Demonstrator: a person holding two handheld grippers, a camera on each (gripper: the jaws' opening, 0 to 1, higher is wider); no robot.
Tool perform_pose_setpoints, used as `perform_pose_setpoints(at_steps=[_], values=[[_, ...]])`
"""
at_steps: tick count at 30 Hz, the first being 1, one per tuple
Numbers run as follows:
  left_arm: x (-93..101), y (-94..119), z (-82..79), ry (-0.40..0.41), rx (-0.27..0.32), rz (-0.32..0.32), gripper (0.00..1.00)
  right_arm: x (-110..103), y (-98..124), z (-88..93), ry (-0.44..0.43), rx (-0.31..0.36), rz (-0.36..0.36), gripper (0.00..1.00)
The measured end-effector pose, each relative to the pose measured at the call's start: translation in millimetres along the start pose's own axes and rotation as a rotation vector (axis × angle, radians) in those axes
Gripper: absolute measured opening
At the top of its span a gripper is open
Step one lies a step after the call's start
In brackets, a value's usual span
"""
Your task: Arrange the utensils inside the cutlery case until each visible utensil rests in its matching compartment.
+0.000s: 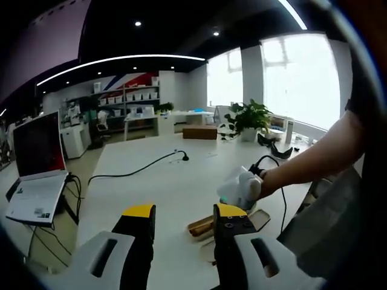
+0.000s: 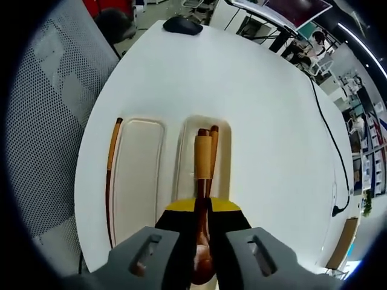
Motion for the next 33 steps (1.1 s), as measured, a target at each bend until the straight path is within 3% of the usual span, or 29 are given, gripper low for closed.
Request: perform_pose_setpoints(at_steps=[9, 33], values=[[1.4, -1, 0.3, -0.008, -0.004, 0.005, 0.39, 4, 6, 0.4, -0.064, 0.014, 0.027, 0.10], [5.6, 0, 0.5, -0.036, -0.006, 0.013, 0.39, -1, 35, 12.1, -0.139, 0.050, 0.088, 0.13]])
Point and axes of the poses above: the point that each gripper's makers call its tool centre point, and the gripper's own axes: y roughly backward along the fingers, x roughly to its right, z roughly out of its underside, the point moved 4 cm from there along y, roughly backward along the fingers, and after that the axes turned 3 degrees about -x, right-handed, at the moved point
